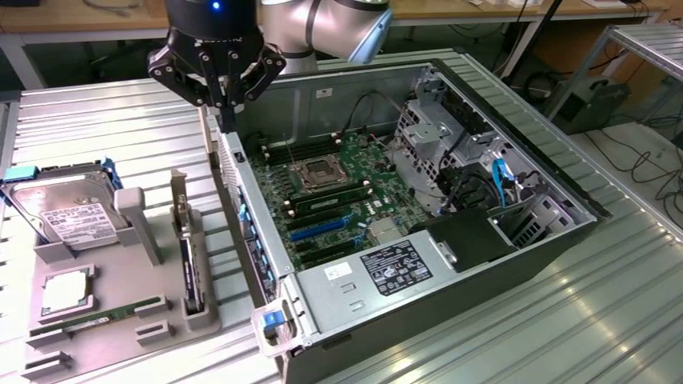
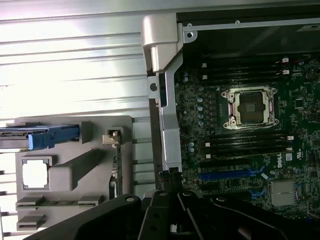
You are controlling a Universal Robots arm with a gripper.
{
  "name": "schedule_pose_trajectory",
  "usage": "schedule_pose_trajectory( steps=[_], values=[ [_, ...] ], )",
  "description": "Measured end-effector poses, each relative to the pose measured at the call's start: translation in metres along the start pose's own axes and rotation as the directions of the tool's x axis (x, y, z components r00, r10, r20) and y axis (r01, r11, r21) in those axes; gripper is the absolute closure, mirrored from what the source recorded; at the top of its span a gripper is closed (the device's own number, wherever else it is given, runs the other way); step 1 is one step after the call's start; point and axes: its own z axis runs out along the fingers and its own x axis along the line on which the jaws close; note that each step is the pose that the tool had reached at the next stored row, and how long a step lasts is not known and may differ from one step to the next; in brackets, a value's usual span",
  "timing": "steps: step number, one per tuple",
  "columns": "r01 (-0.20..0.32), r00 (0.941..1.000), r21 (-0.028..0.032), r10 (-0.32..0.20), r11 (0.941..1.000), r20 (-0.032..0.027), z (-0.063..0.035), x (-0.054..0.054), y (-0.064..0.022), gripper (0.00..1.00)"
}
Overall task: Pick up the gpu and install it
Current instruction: 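Reach for the gpu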
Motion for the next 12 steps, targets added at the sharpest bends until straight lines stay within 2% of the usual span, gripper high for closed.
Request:
schedule_pose_trajectory(
  steps=[12],
  values=[
    [0.000,1.0000,0.0000,0.000,1.0000,0.0000,-0.0001,0.0024,-0.0002,0.89]
  ],
)
